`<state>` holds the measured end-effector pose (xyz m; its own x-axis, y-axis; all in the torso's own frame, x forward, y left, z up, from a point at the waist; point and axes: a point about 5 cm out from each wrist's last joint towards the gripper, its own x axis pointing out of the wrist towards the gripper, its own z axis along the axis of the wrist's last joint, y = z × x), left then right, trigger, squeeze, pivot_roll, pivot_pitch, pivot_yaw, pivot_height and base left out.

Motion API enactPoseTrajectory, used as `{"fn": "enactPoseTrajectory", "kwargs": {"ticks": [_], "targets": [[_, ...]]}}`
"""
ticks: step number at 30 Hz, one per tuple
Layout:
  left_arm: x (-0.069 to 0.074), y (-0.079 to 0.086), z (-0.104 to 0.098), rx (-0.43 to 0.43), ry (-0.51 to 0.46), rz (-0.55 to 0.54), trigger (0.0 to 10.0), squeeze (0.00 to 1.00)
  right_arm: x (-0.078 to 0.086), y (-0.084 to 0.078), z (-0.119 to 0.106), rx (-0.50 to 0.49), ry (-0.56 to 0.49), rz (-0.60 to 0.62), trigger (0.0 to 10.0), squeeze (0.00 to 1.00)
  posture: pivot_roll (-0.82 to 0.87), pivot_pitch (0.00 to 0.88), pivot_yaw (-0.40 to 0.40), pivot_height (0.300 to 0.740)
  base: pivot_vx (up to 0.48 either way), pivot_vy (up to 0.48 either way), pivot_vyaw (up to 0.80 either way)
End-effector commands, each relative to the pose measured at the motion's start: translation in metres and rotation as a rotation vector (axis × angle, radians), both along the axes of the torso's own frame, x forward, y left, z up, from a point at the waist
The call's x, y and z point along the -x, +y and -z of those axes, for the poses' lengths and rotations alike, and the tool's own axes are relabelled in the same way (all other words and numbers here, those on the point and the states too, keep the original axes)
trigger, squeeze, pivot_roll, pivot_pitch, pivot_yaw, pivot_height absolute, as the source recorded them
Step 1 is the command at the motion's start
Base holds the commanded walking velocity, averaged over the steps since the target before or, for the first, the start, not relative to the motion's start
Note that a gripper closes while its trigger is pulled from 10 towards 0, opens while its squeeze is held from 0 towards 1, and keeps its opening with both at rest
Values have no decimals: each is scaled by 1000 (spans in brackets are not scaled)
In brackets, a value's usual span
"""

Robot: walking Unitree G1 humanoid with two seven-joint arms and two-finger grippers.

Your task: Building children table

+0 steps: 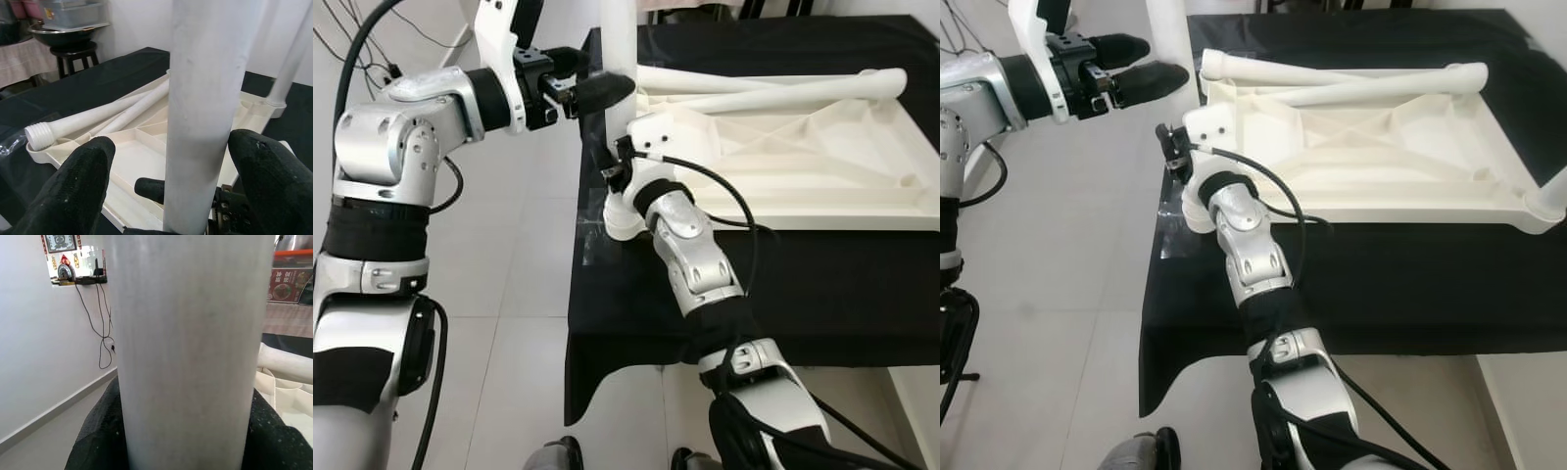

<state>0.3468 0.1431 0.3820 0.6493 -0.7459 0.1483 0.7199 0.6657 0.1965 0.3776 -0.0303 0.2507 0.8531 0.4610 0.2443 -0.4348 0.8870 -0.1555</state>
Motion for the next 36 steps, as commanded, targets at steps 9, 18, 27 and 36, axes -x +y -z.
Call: {"fn": "enactPoseTrajectory", "kwargs": {"ticks": [9, 18, 27, 36], "targets": [[1, 6, 4, -17, 4, -29, 10000, 0, 9, 8, 55, 42, 243, 52, 0, 0, 52, 219, 27, 740, 0, 0, 0], [3, 3, 3, -18, 10, 16, 0, 0, 21, 4, 60, 23, 238, 96, 0, 0, 52, 223, 39, 740, 0, 0, 0], [13, -7, 0, -26, 7, 134, 0, 0, 26, 4, 65, 32, 245, 108, 0, 0, 57, 220, 46, 740, 0, 0, 0], [17, -9, 1, -42, 4, 168, 0, 0, 14, 2, 34, 17, 147, 9, 10000, 1000, 57, 220, 47, 740, 0, 0, 0]]}}
